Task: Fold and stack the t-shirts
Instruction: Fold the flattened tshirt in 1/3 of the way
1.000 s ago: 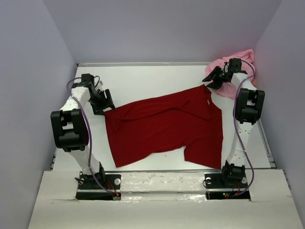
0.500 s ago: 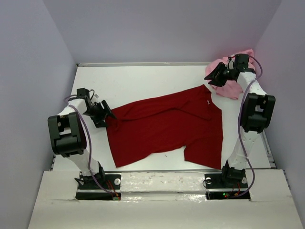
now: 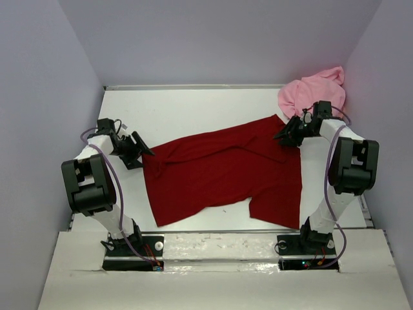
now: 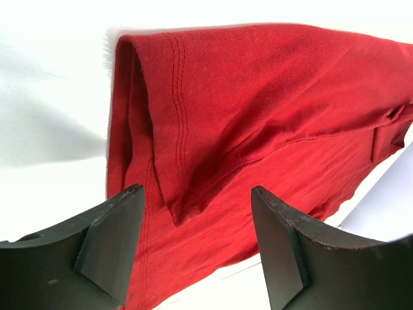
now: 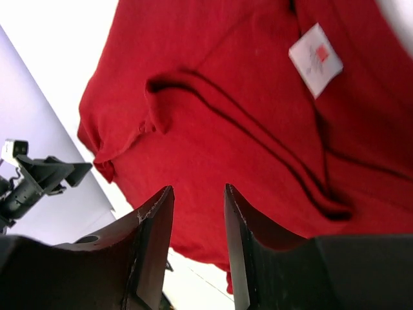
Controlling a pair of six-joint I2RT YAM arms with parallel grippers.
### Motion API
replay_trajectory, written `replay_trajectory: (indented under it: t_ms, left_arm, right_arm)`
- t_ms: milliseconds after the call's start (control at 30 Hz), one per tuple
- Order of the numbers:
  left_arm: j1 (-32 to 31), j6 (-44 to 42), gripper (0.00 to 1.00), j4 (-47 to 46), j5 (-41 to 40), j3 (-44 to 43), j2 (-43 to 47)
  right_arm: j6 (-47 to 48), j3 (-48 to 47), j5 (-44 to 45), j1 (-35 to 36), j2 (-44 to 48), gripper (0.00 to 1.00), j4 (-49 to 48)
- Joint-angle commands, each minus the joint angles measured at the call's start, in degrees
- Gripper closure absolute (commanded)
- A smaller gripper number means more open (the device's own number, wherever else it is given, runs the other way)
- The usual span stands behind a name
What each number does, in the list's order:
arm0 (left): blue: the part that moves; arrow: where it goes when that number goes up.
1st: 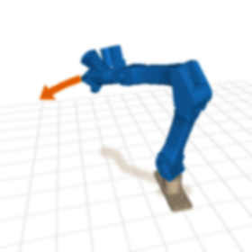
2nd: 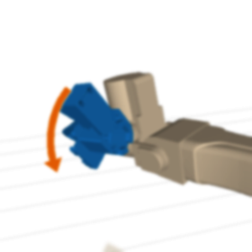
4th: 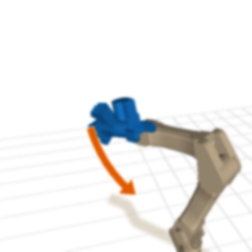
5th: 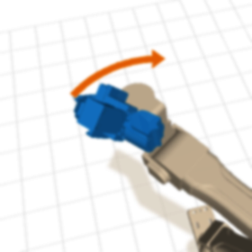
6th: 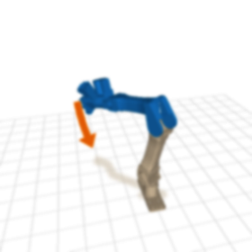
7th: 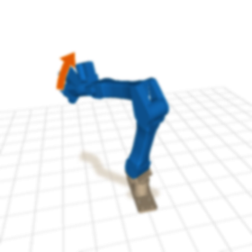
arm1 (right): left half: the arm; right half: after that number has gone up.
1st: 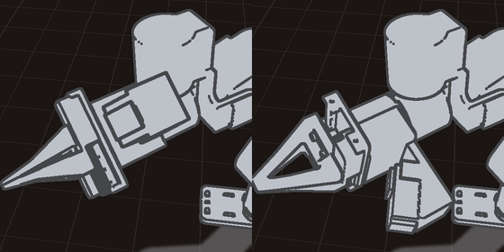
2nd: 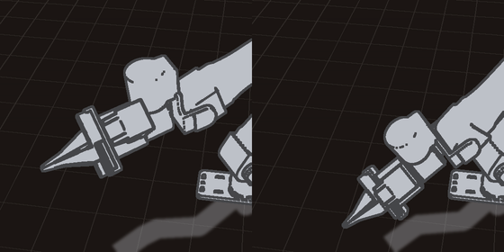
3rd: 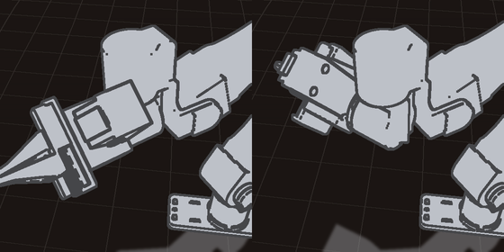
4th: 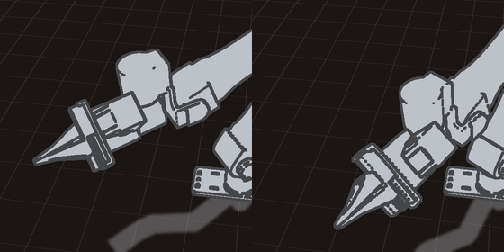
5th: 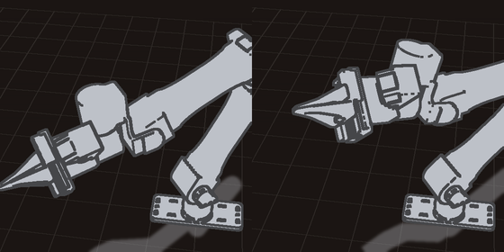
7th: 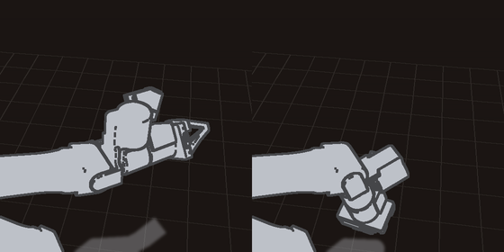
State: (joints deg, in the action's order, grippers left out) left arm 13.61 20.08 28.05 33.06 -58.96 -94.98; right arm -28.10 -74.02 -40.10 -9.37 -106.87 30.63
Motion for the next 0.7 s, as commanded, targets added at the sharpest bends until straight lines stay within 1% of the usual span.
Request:
replay_trajectory:
  t_ms: [0,33,100,233,367,433,467,500,567,600,667]
  left_arm:
    - [0.54,0.49,0.24,0.25,1.83,-0.98,1.55]
    - [0.54,0.49,0.24,0.16,1.92,-0.98,1.55]
    - [0.63,0.67,0.24,-0.02,2.1,-0.98,1.29]
    - [0.81,1.28,0.24,-1.07,3.32,-0.37,0.85]
    - [0.9,1.63,0.24,-1.33,3.33,0.16,0.5]
    - [0.98,2.16,0.24,-1.77,3.15,0.42,0.58]
    - [0.98,2.42,0.24,-1.95,3.15,0.86,0.5]
    - [0.98,2.69,0.24,-2.21,3.15,1.04,0.58]
    - [1.07,3.39,0.24,-3.09,3.15,1.48,0.76]
    - [1.07,3.65,0.24,-3.27,3.33,1.65,0.76]
    - [1.07,4.18,0.24,-3.8,3.68,1.83,0.76]
  right_arm:
    - [0.06,3.79,-2.0,-0.3,4.56,0.58,-3.12]
    - [0.06,4.49,-1.92,-0.3,5.09,0.57,-3.21]
    - [-0.03,6.07,-1.56,0.23,6.32,0.54,-3.65]
    - [-0.47,9.76,-2.27,0.23,6.15,0.52,-5.14]
    - [0.15,11.43,-0.6,0.75,6.59,0.55,-6.46]
    - [0.41,11.97,-0.42,1.28,6.41,0.62,-6.73]
    - [0.5,12.32,-0.16,1.28,5.98,0.68,-6.64]
    - [0.5,13.02,0.63,1.28,5.8,0.81,-6.64]
    - [0.24,13.63,2.12,1.28,5.01,0.95,-6.64]
    - [0.15,14.25,2.39,1.28,4.83,1.0,-6.64]
    - [-0.2,14.51,3.18,1.81,4.48,1.0,-6.73]
